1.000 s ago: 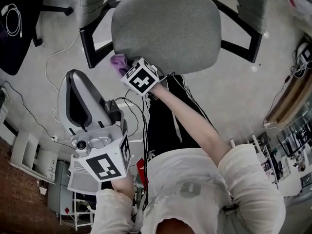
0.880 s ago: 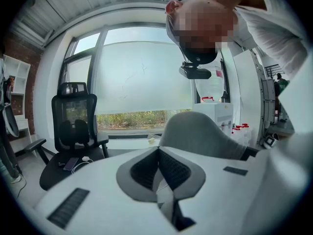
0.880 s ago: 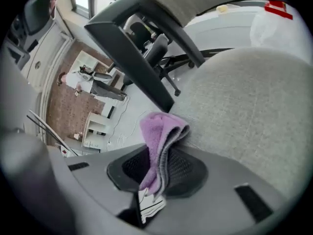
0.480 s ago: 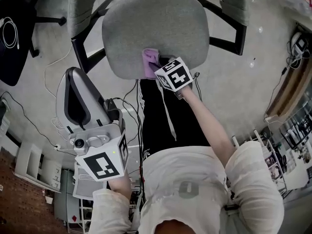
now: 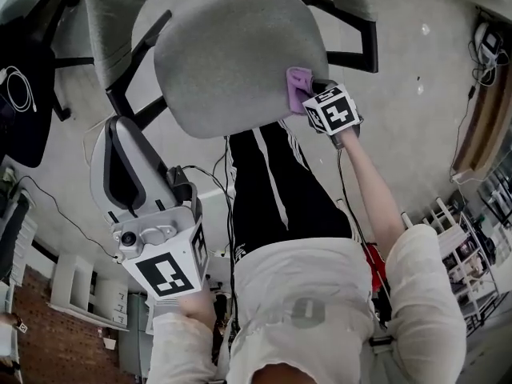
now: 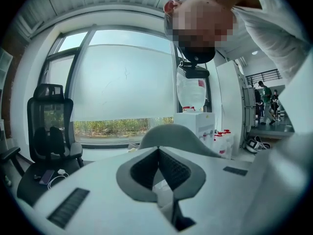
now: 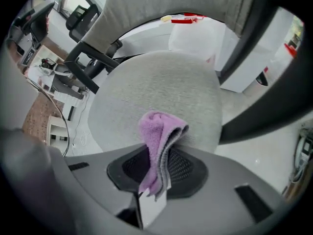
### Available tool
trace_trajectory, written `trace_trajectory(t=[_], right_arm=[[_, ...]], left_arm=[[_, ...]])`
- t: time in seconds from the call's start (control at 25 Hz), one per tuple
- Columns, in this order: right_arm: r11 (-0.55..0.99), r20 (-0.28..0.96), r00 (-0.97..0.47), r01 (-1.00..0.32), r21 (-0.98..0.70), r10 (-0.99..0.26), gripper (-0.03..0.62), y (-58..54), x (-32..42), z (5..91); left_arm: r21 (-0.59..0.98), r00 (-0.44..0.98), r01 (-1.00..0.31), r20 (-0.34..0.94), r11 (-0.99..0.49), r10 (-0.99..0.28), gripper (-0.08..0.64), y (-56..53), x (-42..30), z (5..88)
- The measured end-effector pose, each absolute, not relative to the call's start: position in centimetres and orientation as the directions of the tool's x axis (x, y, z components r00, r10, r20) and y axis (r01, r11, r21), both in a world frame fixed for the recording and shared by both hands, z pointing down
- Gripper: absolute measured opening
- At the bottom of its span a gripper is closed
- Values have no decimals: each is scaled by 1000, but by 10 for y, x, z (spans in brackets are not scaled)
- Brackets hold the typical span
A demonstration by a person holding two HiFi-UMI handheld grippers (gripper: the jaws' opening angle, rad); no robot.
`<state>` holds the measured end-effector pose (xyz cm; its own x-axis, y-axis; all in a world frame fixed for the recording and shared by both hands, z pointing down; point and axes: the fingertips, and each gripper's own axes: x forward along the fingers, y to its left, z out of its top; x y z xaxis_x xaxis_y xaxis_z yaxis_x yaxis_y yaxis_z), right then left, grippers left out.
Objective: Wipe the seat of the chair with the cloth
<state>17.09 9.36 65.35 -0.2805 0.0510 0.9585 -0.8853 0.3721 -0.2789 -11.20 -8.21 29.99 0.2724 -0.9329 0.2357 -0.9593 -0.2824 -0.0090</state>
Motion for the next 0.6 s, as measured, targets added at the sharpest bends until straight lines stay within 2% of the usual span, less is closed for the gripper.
trace_trajectory(t=[0.24, 0.6], right_arm=[[345, 988, -148, -926, -152, 38, 87, 97, 229, 651], [277, 997, -35, -960, -53, 72, 87, 101, 268, 647]], left_arm=[[-21, 285, -954, 233, -298, -930, 14, -81, -107, 292], [-38, 284, -954, 214, -299, -934, 14, -74, -103, 271]])
